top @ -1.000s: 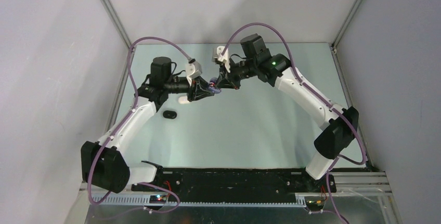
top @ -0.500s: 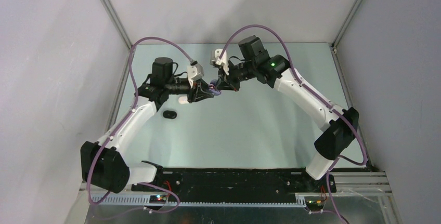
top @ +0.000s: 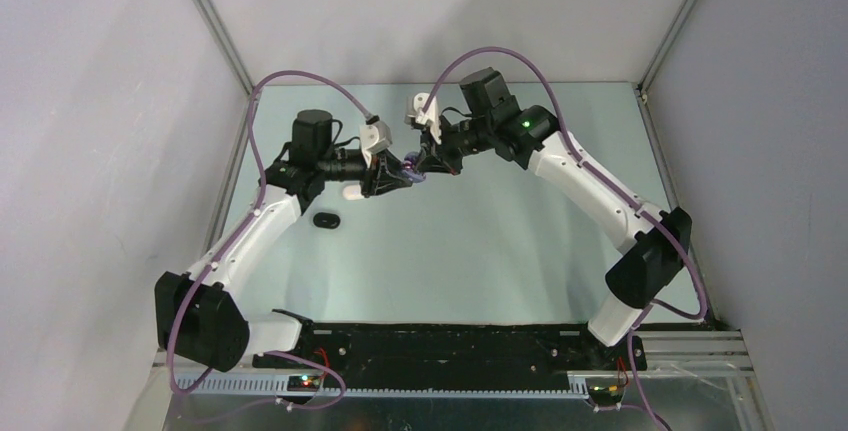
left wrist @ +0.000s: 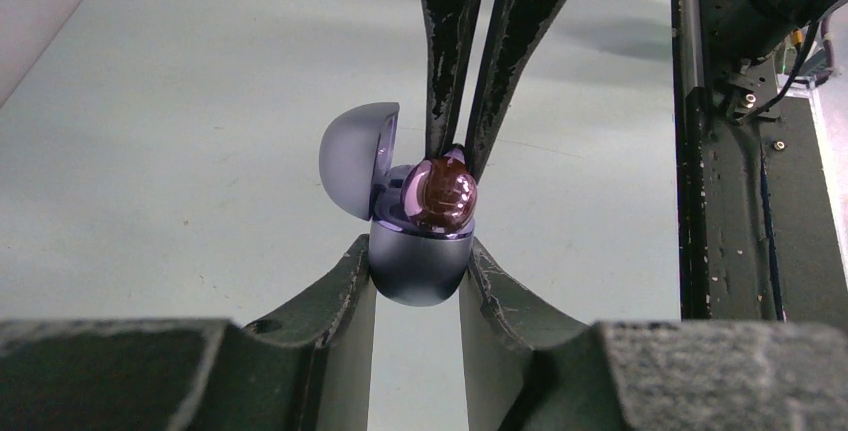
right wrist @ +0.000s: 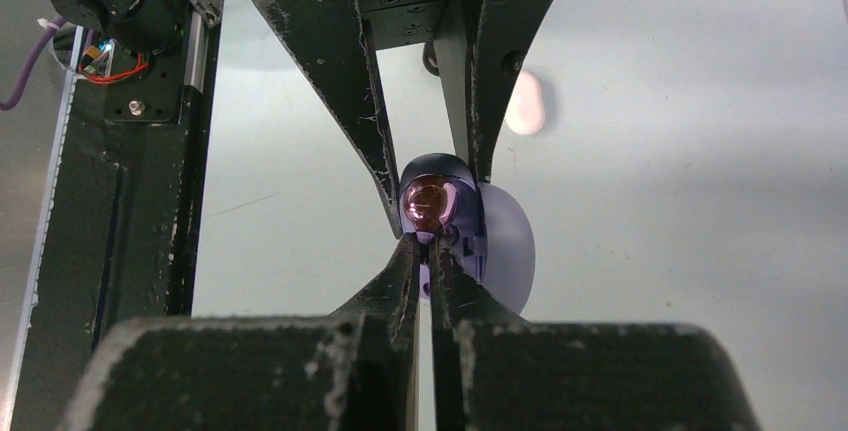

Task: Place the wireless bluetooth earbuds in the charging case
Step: Place the earbud in the charging case.

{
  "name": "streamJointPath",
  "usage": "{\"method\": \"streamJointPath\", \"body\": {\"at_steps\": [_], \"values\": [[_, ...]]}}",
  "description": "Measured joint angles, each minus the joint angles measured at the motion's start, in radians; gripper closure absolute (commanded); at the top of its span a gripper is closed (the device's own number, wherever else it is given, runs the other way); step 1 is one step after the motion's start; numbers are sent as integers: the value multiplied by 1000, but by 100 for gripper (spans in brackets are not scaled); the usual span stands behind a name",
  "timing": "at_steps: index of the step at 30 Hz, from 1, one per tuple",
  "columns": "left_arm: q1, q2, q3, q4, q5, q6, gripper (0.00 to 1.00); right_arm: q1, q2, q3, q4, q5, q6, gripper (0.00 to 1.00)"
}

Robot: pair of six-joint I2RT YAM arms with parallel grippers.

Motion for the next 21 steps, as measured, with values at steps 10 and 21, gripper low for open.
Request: {"method": "streamJointPath", "body": {"at_steps": [10,21], "values": [[-2,0,0,43,1,-36,100,-9,-17,-2,2,5,0,100],[-2,0,0,43,0,-37,100,-7,-21,-4,1,13,-9,100]]}}
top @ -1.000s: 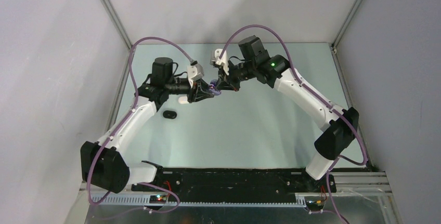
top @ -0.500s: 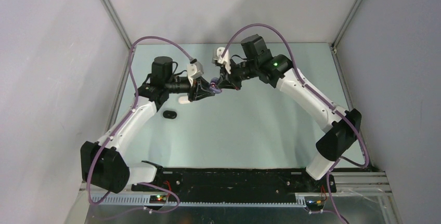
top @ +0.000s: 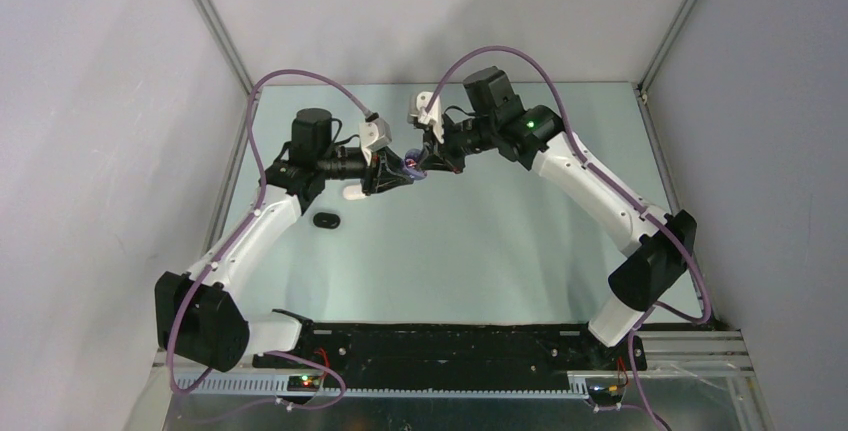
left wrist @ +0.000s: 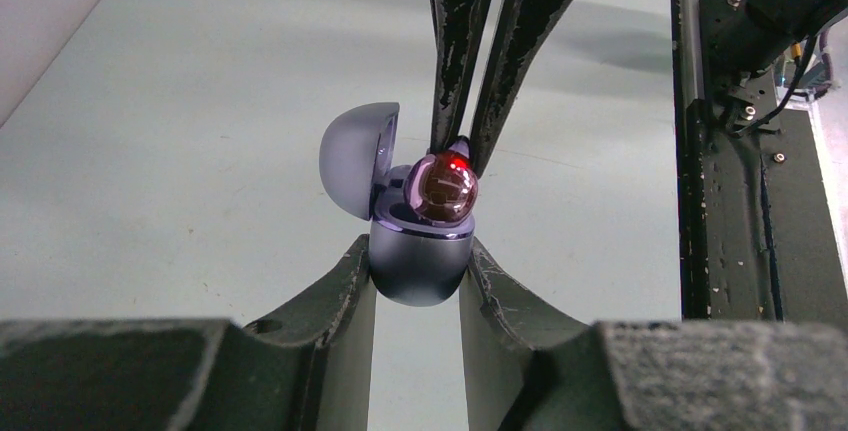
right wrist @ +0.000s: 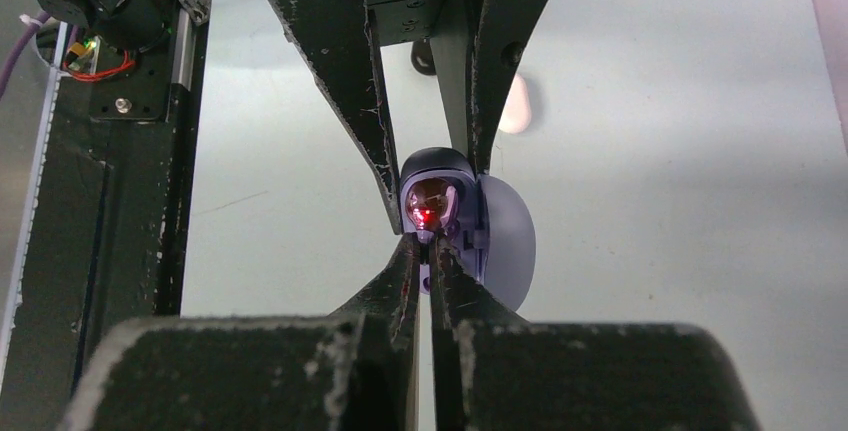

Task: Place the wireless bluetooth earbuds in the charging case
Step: Place the earbud in the charging case.

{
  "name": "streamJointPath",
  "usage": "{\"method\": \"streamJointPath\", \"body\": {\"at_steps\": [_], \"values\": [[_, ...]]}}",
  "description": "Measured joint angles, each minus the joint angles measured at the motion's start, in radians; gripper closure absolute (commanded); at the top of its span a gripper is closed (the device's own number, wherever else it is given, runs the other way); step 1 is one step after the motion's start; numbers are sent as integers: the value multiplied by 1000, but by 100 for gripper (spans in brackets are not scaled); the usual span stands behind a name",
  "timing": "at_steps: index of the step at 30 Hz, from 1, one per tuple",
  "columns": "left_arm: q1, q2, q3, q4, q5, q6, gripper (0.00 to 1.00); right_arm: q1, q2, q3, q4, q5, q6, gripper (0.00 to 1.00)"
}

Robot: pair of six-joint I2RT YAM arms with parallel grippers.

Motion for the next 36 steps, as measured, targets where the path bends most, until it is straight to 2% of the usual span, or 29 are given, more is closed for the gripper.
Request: {"method": "streamJointPath", "body": {"at_steps": [21,22,27,31,36], "values": [[-9,0,0,-15,0,37,100,27,0,0,-13,50,-26,100],[-10,0,0,-18,0,39,100,31,0,0,-13,55,-25,98],[-10,0,0,-29,-3,50,100,41,0,3,-19,74,-15,63],[-10,0,0,-34,-24,71,100,37,-6,5,-48,59,-15,54],[-10,2,0,-40,-27,80,100,-5,-57,5,-102,10,-6,53]]}}
